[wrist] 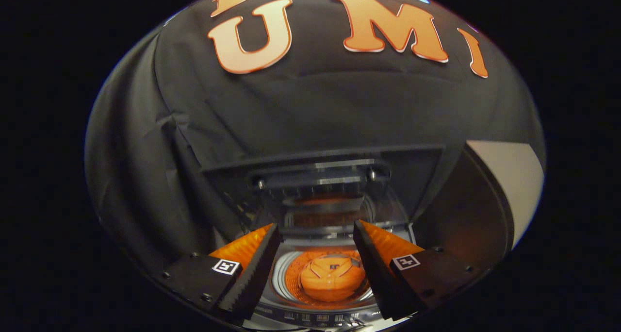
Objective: Put the clothes into the washing machine and then close the washing machine lid.
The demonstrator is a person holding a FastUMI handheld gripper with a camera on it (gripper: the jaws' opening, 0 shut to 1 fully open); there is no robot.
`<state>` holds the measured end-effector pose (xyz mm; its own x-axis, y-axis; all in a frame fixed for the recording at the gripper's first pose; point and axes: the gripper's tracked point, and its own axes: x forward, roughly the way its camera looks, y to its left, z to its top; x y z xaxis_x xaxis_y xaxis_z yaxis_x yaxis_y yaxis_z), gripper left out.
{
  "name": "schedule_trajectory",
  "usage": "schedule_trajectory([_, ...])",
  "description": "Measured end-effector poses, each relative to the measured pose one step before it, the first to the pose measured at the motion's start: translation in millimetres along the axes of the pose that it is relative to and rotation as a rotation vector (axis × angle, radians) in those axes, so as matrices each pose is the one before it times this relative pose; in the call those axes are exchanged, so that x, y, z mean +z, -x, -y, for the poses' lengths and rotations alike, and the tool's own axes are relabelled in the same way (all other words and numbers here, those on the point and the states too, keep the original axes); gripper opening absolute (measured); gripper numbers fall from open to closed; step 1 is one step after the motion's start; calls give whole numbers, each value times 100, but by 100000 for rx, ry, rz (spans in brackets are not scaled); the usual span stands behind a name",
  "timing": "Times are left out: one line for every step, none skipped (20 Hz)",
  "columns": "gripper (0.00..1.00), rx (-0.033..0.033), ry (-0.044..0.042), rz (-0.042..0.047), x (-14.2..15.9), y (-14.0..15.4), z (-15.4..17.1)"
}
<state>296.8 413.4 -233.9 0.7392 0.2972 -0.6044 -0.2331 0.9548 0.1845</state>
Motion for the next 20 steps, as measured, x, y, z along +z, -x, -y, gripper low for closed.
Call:
schedule_trajectory([99,-382,1095,2038,1692,88,118])
schedule_trajectory([99,83,8,2354,1295,-175,11])
schedule_trajectory([98,48,216,1236,1399,-162,34])
schedule_trajectory([98,26,-179,2052,1569,-515,-45])
schedule_trajectory([98,-407,294,727,1113,-763,142])
schedule_trajectory([98,-418,616,742,622,-709,212])
schedule_trajectory([98,-847,116,202,397,-750,347])
schedule_trajectory([98,21,-491,216,291,-668,75])
schedule_trajectory([98,-167,-430,-463,96,-829,169])
schedule_trajectory([98,-761,-231,-1309,-311,-810,259])
schedule_trajectory([98,-686,-188,-1199,-105,-850,271])
schedule_trajectory([98,-1019,-326,131,9,-551,268])
schedule_trajectory([99,-664,218,417,10,-534,-15])
schedule_trajectory([99,-690,1407,82,-280,572,24])
schedule_trajectory([99,-1020,1845,717,-162,111,27])
schedule_trajectory([99,-782,840,1125,-172,403,-111])
schedule_trajectory([99,-527,511,1089,-366,634,-140])
schedule_trajectory([99,-4,-291,912,-415,633,30])
schedule_trajectory([99,148,-159,1303,-191,618,-48])
schedule_trajectory([99,146,814,420,-308,546,-70])
